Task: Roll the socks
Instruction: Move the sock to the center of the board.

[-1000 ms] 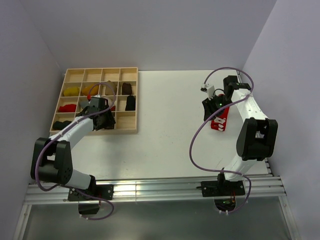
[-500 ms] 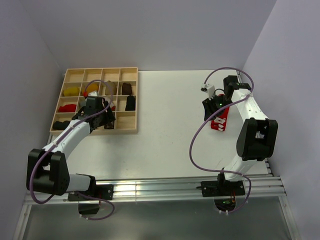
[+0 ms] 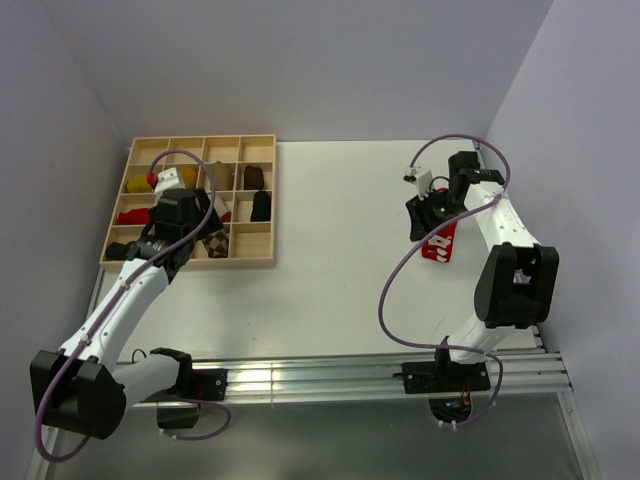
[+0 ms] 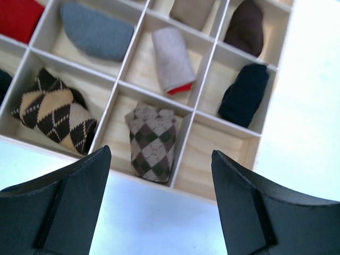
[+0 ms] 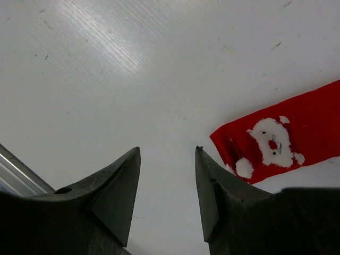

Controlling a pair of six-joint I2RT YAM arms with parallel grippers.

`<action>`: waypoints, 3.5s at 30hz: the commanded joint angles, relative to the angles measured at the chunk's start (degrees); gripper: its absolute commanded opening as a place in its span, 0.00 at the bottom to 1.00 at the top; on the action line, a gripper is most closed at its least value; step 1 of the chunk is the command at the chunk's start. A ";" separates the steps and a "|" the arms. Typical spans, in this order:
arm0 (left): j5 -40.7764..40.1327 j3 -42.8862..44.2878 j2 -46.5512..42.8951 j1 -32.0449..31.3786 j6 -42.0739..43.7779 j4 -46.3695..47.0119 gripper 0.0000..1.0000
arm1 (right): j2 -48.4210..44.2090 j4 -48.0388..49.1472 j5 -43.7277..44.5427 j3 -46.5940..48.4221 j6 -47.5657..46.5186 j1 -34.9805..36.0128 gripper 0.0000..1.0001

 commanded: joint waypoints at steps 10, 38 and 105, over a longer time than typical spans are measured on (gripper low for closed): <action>-4.58 7.08 -5.23 -12.91 2.77 12.35 0.83 | 1.75 12.46 5.41 -1.42 7.71 -7.56 0.54; 5.80 5.06 -6.38 -13.27 3.92 27.41 0.99 | 25.51 10.99 22.90 10.54 8.60 -1.08 0.53; 0.43 4.27 0.39 -17.05 2.60 23.35 0.99 | -6.92 30.74 11.29 -25.67 -23.74 26.88 0.74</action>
